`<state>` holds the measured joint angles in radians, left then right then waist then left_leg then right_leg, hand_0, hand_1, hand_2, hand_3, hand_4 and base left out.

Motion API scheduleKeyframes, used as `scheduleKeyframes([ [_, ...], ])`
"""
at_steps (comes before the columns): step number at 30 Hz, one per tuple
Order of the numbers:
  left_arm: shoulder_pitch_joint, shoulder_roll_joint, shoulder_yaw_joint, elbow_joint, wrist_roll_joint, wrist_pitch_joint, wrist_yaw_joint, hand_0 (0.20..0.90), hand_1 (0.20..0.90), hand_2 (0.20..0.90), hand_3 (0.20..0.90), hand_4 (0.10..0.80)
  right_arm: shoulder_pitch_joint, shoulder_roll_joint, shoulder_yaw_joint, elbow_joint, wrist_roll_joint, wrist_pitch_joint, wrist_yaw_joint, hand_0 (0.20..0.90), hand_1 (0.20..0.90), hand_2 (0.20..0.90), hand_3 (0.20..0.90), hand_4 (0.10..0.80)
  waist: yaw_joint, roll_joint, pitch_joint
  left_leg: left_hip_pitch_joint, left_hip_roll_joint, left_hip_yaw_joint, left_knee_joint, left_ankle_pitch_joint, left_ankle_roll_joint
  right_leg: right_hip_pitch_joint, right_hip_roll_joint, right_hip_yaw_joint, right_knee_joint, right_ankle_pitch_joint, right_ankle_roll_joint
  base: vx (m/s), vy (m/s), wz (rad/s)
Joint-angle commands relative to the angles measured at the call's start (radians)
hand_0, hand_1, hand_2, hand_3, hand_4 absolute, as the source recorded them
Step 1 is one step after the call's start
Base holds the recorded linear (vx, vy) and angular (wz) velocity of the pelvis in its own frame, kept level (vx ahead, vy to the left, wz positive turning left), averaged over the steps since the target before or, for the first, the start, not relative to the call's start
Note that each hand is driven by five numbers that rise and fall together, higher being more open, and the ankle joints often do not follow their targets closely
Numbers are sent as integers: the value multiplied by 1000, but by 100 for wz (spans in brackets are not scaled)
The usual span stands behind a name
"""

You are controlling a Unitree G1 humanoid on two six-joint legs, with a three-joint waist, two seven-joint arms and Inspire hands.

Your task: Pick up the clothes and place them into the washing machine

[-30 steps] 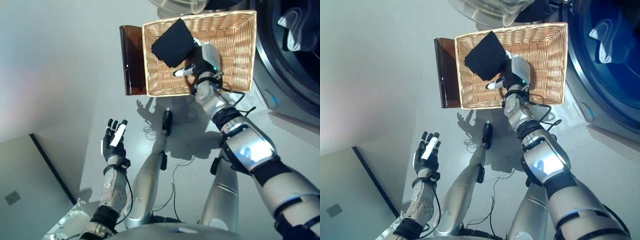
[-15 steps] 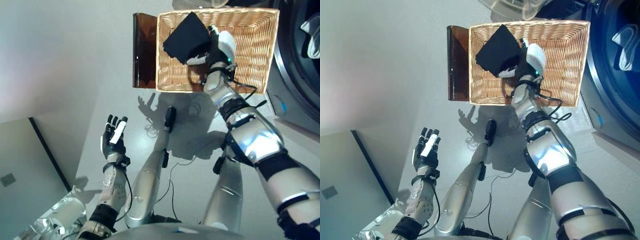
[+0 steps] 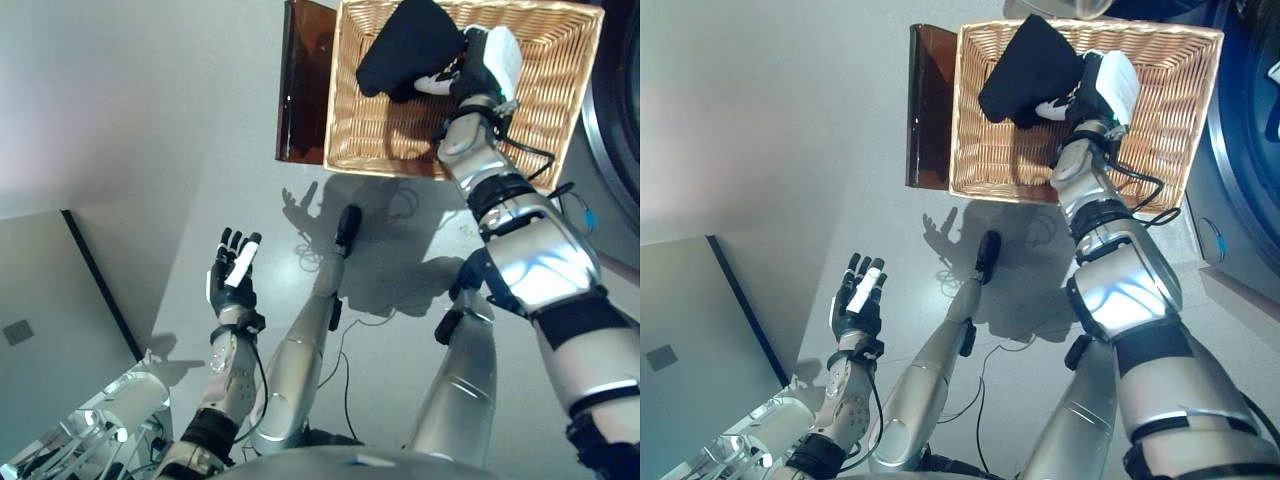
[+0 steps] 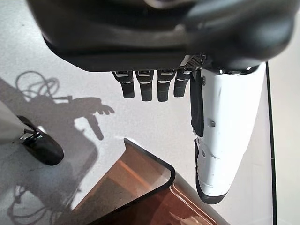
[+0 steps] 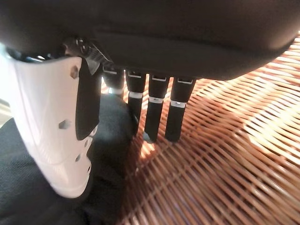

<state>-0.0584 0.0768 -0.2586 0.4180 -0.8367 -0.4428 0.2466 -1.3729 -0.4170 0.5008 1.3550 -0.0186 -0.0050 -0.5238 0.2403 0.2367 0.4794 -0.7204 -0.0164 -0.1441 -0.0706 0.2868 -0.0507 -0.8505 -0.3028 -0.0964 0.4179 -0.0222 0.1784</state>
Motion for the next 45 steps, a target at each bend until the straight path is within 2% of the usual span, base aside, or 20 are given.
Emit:
scheduleKeyframes([
  [1,-31,78,-22,-108,-1,-75,19,900,900,900,900,800,-129,6,53,-20,5,-54,1,200,200,200,200,300,63,87,41,-4,-77,37,-9,-45,-23,74,-10,46,-101,-10,-14,-11,41,1],
  [26,-19,60,-30,-98,-2,-70,10,900,900,900,900,800,-76,-18,7,-55,37,-68,-8,200,200,200,200,300,36,97,41,66,-72,62,-1,-57,-25,129,-10,68,-95,-21,-13,3,-1,0],
  [34,-28,57,-14,-49,5,-66,16,900,900,900,900,800,20,6,-78,-168,101,-108,-43,200,200,200,200,300,3,84,41,112,-62,105,6,-72,-29,186,2,75,-150,7,-11,21,-15,-8],
  [45,-17,56,11,-16,-10,-59,8,900,900,900,900,800,111,32,-126,-298,90,-123,-63,200,200,200,200,300,-58,60,41,173,-42,178,12,-97,-34,252,24,101,-244,58,-5,17,-24,-21],
])
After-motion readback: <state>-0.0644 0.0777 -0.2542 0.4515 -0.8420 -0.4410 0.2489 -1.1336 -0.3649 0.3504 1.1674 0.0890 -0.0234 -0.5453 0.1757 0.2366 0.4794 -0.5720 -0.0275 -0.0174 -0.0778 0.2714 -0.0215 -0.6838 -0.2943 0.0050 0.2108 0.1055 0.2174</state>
